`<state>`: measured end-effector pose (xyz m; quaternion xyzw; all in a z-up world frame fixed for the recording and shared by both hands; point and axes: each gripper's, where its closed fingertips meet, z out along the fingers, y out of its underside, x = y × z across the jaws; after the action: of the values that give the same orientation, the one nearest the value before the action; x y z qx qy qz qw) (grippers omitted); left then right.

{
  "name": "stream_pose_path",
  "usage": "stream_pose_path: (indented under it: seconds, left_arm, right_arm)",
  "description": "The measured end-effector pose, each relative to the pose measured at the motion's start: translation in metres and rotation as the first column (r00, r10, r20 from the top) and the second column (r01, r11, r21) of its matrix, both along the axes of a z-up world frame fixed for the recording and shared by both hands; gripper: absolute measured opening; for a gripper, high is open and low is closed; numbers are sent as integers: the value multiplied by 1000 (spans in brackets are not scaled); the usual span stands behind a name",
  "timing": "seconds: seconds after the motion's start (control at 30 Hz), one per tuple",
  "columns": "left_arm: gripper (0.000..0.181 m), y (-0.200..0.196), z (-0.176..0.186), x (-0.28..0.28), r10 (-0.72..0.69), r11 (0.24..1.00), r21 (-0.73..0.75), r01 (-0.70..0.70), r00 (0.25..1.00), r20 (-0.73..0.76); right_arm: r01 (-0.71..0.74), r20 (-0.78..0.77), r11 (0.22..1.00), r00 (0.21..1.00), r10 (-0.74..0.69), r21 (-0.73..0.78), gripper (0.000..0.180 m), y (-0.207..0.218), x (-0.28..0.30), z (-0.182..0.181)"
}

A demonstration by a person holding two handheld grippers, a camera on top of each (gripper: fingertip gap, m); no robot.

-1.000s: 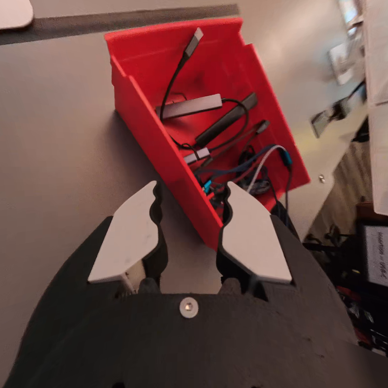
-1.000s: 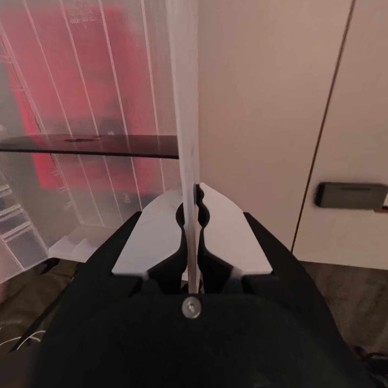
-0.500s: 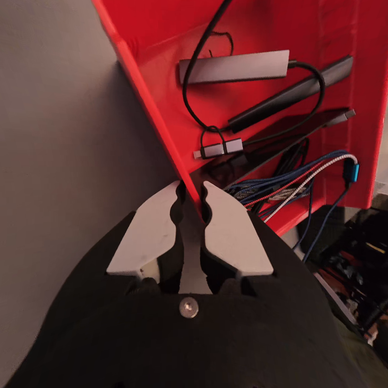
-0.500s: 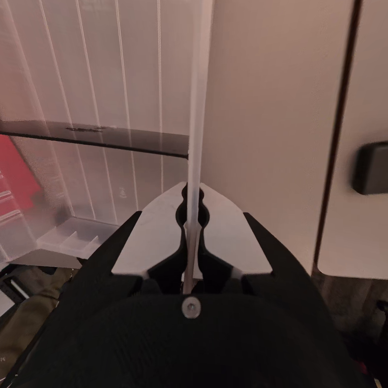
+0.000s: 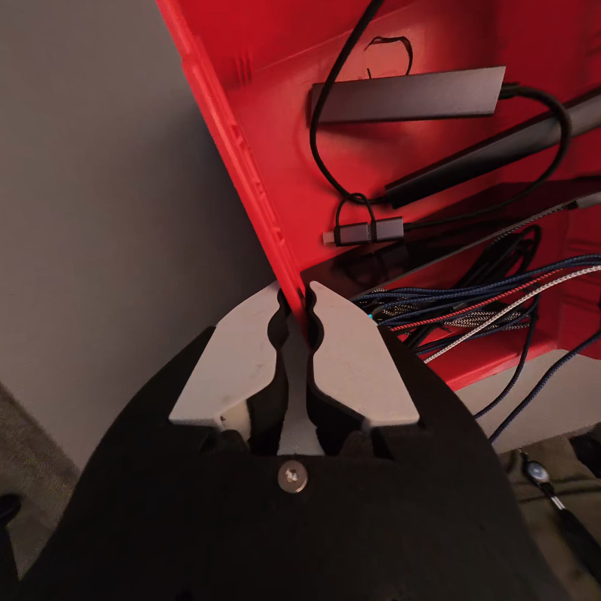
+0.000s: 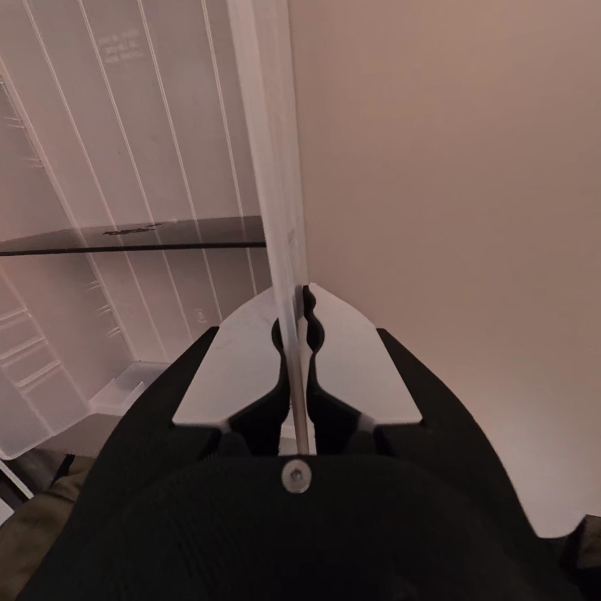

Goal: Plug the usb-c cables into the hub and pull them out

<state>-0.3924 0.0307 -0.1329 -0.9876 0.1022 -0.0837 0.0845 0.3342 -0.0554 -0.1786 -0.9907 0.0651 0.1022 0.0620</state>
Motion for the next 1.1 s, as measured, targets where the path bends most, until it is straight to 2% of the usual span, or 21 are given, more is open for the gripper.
stream_pose_path:
  seconds: [0.17,0.33,0.6,0.83,1.1]
  left_arm:
    - [6,-8,1,-64,18,999,34,-16,998,-56]
    - [5,-9,1,-90,-12,998,66,16,999,-52]
    - [6,-13,1,-97,-45,995,90,52,996,-78]
    - [6,-10,0,-99,-51,990,124,63,994,-95]
    - [5,-8,0,-99,-20,988,152,29,998,-61]
  right_arm:
    - [22,5,1000,1000,-22,-1,5,7,-5,0]
    - [44,6,999,999,-44,-5,6,9,-5,1]
    - [65,9,998,998,-64,-10,6,14,0,1]
    - [115,13,993,993,-115,-11,6,1,23,0]
    - [73,26,997,997,-74,22,5,6,27,0]
